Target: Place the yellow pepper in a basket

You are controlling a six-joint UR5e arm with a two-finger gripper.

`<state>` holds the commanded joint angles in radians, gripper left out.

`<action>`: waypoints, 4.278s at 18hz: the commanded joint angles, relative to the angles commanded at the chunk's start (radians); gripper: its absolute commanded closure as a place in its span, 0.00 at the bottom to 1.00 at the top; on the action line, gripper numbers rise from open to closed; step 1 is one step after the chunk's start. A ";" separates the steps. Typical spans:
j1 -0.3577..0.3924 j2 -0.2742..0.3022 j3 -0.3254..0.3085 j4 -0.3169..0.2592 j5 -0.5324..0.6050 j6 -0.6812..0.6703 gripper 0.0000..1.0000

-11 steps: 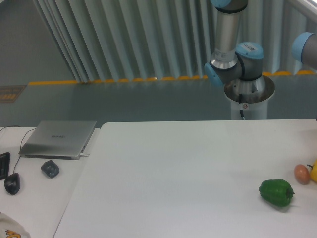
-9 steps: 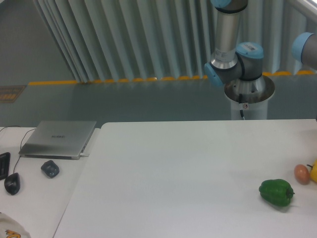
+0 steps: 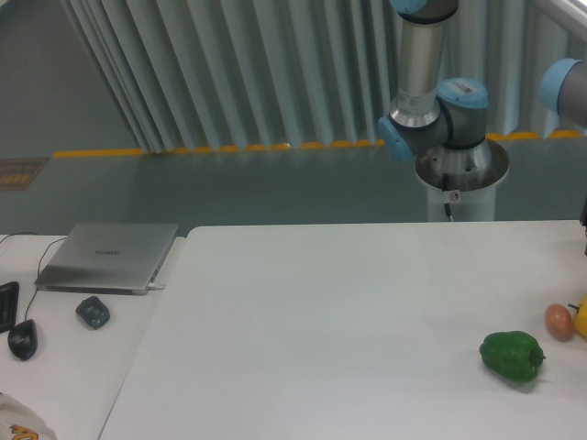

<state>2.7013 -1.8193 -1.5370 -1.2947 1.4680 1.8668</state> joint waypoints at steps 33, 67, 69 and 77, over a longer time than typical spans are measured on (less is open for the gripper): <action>-0.135 -0.137 -0.084 0.170 0.383 0.397 0.01; -0.097 -0.077 -0.005 0.209 0.290 0.397 0.70; -0.071 -0.060 0.017 0.209 0.256 0.397 0.69; 0.092 -0.043 0.040 0.212 0.043 0.356 0.67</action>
<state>2.7932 -1.8622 -1.4972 -1.0830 1.5113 2.2228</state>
